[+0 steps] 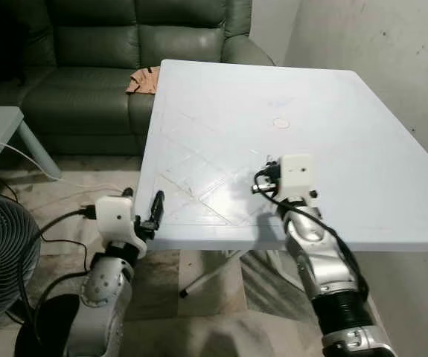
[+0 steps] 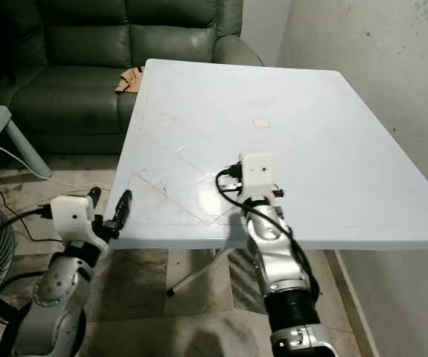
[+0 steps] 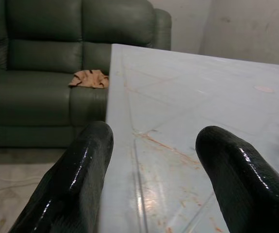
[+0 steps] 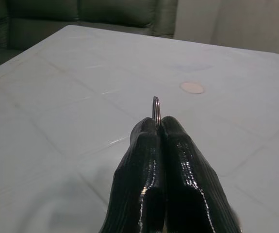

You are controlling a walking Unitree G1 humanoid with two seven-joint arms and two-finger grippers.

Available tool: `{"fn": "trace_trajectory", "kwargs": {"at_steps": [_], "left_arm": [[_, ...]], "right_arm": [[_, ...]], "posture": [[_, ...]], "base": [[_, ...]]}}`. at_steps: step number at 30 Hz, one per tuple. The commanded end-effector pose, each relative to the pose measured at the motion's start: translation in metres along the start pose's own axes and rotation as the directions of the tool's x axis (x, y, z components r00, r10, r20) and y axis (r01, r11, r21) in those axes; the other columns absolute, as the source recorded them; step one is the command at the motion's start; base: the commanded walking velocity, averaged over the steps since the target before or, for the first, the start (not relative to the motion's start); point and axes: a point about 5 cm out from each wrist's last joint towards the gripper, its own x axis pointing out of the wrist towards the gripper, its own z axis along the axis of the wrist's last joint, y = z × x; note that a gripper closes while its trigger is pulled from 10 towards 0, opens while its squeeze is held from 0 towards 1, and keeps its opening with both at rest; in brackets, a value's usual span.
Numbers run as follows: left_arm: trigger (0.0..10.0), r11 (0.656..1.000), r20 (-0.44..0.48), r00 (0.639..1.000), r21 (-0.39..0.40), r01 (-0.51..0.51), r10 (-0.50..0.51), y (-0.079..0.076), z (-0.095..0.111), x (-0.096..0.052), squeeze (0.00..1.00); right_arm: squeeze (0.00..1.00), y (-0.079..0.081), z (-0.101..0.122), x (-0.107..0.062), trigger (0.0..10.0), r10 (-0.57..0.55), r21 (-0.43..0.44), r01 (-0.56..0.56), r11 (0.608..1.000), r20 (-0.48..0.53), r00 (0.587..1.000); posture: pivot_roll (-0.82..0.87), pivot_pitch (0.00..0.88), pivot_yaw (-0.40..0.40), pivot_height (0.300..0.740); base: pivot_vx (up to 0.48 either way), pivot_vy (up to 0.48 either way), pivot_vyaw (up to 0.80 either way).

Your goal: Hang keys on a hook

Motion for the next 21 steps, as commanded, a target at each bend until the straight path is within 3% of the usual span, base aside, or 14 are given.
{"fn": "trace_trajectory", "kwargs": {"at_steps": [1, 2, 6, 7, 10, 17, 21], "left_arm": [[10.0, 1.000, 0.004, 1.000, 0.001, -0.008, 0.008, 0.001, 0.003, 0.002, 0.00], [10.0, 0.999, 0.024, 0.999, 0.010, -0.033, 0.033, 0.009, 0.011, 0.006, 0.00], [10.0, 0.999, 0.033, 0.999, 0.012, -0.044, 0.044, 0.013, 0.015, 0.008, 0.00], [10.0, 0.998, 0.044, 0.997, 0.010, -0.066, 0.065, 0.018, 0.018, 0.009, 0.00], [10.0, 0.995, 0.064, 0.993, -0.007, -0.098, 0.098, 0.027, 0.023, 0.011, 0.00], [10.0, 0.991, 0.091, 0.987, -0.029, -0.133, 0.135, 0.032, 0.032, 0.015, 0.00], [10.0, 0.988, 0.103, 0.983, -0.036, -0.148, 0.151, 0.036, 0.036, 0.017, 0.00]], "right_arm": [[0.00, -0.002, 0.004, -0.002, 0.0, -0.002, 0.009, 0.001, 1.000, 0.011, 1.000], [0.00, -0.016, 0.012, -0.002, 3.3, -0.026, 0.006, 0.026, 1.000, 0.037, 0.999], [0.00, -0.022, 0.016, -0.003, 3.3, -0.034, 0.005, 0.034, 0.999, 0.047, 0.998], [0.00, -0.024, 0.019, -0.007, 10.0, 0.031, 0.064, -0.037, 0.997, 0.093, 0.995], [0.00, -0.024, 0.025, -0.018, 10.0, 0.192, 0.110, -0.220, 0.969, 0.223, 0.956], [0.00, -0.023, 0.019, -0.020, 10.0, 0.208, 0.097, -0.229, 0.969, 0.194, 0.959], [0.00, -0.026, 0.016, -0.021, 10.0, 0.219, 0.093, -0.241, 0.966, 0.194, 0.956]], "posture": [[-0.01, 0.048, -0.040, 0.740], [-0.01, 0.039, -0.036, 0.740], [-0.01, 0.039, -0.036, 0.740], [-0.02, 0.030, -0.036, 0.740], [-0.02, 0.020, -0.035, 0.740], [-0.02, 0.010, -0.037, 0.740], [-0.02, 0.008, -0.038, 0.740]], "base": [[0.000, 0.000, 0.00], [0.000, 0.000, 0.00], [0.000, 0.000, 0.00], [0.000, 0.000, 0.00], [0.000, 0.000, 0.00], [0.000, 0.000, 0.00], [0.000, 0.000, -0.61]]}}
